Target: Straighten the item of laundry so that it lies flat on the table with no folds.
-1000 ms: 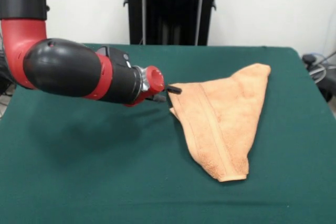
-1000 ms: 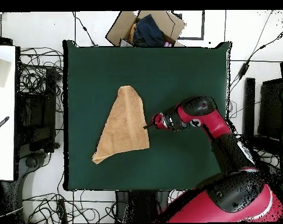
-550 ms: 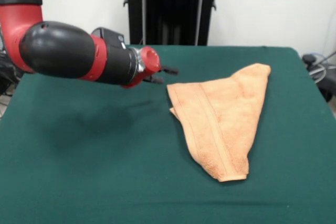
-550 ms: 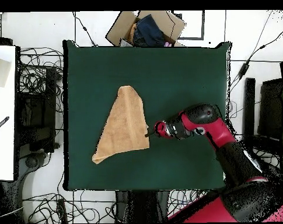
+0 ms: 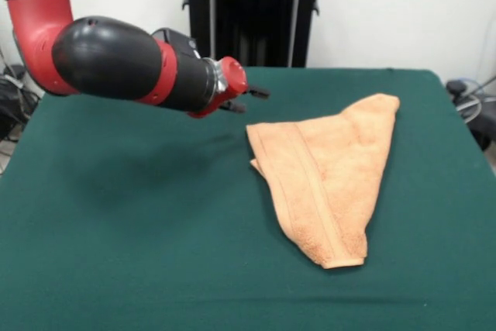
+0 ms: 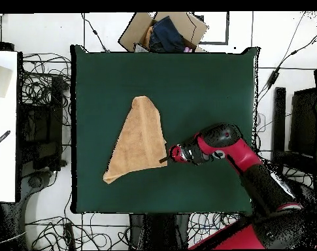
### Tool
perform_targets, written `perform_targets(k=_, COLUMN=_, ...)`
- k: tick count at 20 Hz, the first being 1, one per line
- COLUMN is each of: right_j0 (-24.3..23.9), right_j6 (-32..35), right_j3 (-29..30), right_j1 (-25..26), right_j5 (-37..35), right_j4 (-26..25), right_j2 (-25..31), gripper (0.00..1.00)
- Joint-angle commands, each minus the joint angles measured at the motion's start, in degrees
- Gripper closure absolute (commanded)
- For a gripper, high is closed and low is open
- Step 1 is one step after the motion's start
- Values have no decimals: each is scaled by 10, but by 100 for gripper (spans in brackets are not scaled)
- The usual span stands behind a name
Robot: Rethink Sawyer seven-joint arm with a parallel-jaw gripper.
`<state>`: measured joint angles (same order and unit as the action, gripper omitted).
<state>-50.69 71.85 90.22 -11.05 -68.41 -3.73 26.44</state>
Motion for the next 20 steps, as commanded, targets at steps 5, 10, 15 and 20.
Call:
perform_targets(k=5, right_j0=-3, right_j6=-67, right_j3=12, right_j1=22, right_j5=52, right_j4=-46, right_j2=42, gripper=0)
perform_targets(k=10, right_j0=-5, right_j6=-75, right_j3=-7, right_j1=39, right_j5=54, right_j4=-58, right_j2=41, gripper=0)
perform_targets(k=15, right_j0=-4, right_j6=-84, right_j3=-30, right_j1=55, right_j5=52, right_j4=-69, right_j2=41, gripper=0)
perform_targets(k=20, right_j0=-2, right_j6=-90, right_j3=-52, right_j1=64, right_j5=45, right_j4=-81, right_j2=43, gripper=0)
